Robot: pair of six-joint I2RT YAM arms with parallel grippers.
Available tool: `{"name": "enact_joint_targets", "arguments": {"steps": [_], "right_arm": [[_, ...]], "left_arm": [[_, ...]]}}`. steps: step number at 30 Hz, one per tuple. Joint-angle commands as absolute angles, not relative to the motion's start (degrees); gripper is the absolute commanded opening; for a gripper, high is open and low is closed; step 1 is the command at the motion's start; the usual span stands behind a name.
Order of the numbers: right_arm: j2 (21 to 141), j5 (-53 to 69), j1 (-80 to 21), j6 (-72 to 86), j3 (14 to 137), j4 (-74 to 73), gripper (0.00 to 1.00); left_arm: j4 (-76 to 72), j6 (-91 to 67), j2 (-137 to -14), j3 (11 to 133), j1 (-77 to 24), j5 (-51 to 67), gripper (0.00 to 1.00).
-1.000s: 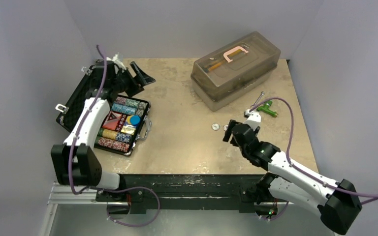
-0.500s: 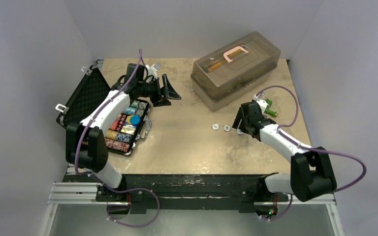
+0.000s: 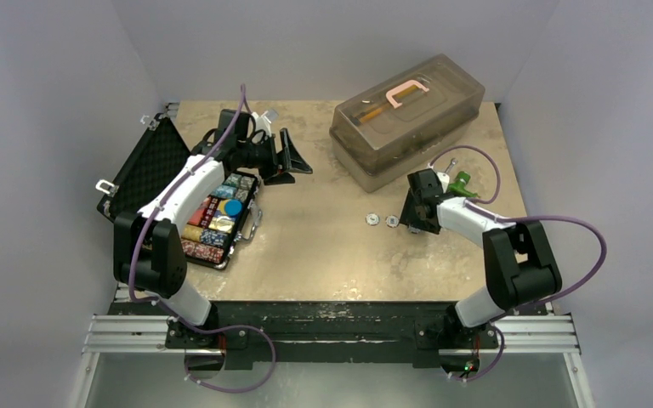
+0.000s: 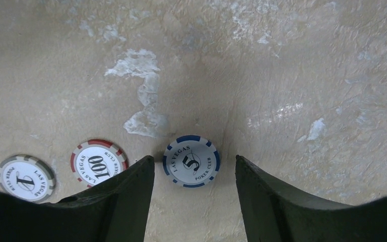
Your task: Pack up texas hold em set
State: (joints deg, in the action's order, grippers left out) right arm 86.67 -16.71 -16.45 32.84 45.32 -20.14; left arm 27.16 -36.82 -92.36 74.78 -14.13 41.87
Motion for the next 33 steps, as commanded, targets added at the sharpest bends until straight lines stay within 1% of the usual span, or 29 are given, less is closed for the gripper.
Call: {"name": "enact_joint_targets", "arguments": {"steps": [1,10,26,29,33], "right_arm": [[87.70,-16.98,-16.46,34.31,48.29,-22.30,0.57],[89.61,-18.58,-16.51,34.37,49.57,-23.66,0.54],[90.63,-16.37,-16.51,33.51,48.67,-24.60,0.48],[90.03,-16.24,-16.52,34.40,48.20,-24.39,0.42],[89.63,-15.10,-16.48,34.81,48.07,-23.64,0.41]], "left_arm": [[26.43,-36.11,-90.31,76.99,-14.24,43.76,0.74],[26.24,-36.34,-90.45,76.99,-14.24,44.02,0.74],[26.19,-36.14,-90.52,77.16,-14.21,44.38,0.74],[26.17,-36.04,-90.74,77.17,-14.20,44.41,0.74],[26.19,-36.08,-90.84,77.17,-14.18,44.55,0.74]]}}
